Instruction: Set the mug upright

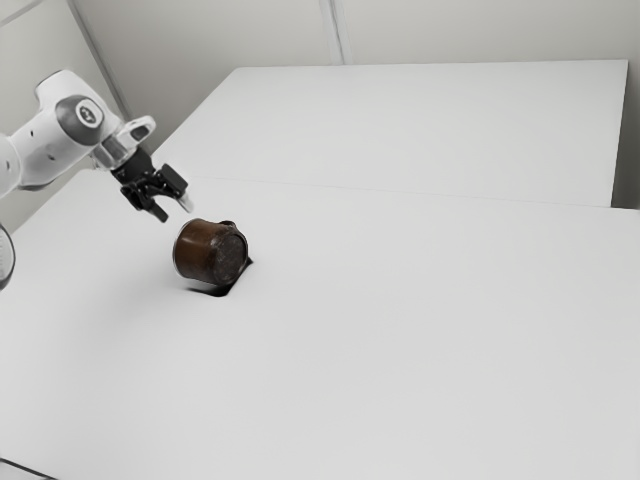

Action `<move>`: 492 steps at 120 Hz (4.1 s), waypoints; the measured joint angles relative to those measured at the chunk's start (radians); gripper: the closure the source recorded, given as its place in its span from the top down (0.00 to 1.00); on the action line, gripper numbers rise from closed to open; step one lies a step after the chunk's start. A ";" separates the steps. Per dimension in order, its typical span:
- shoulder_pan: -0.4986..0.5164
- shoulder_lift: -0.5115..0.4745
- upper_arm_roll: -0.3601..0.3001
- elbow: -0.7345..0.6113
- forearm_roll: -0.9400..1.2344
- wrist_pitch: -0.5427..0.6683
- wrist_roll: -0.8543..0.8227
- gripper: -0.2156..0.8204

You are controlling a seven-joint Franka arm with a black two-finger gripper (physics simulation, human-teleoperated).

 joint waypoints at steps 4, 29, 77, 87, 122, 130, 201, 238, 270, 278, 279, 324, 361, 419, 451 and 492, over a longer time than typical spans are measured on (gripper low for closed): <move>0.007 0.016 0.000 0.011 -0.017 0.003 0.029 0.79; 0.042 0.089 0.000 0.053 -0.090 0.014 0.203 0.79; 0.082 0.190 0.006 0.101 -0.193 -0.011 0.407 0.79; 0.084 0.195 0.007 0.101 -0.216 -0.040 0.418 0.79; 0.109 0.207 0.008 0.087 -0.331 -0.193 0.414 0.78; 0.111 0.211 0.006 0.085 -0.344 -0.221 0.407 0.71; 0.118 0.218 -0.026 0.079 -0.386 -0.320 0.371 0.16; 0.117 0.180 -0.028 0.072 -0.383 -0.331 0.364 0.06; 0.047 0.018 -0.029 -0.067 -0.295 -0.237 0.361 0.04; 0.020 -0.028 -0.029 -0.123 -0.247 -0.178 0.361 0.04; 0.016 -0.033 -0.029 -0.129 -0.240 -0.170 0.361 0.04; -0.149 -0.287 -0.065 -0.446 0.080 0.193 0.311 0.04; -0.154 -0.348 -0.135 -0.582 0.235 0.370 0.188 0.04; -0.168 -0.377 -0.177 -0.675 0.282 0.496 0.075 0.31; -0.141 -0.382 -0.182 -0.675 0.278 0.506 0.053 0.66; -0.131 -0.437 -0.205 -0.545 0.277 0.360 -0.020 0.76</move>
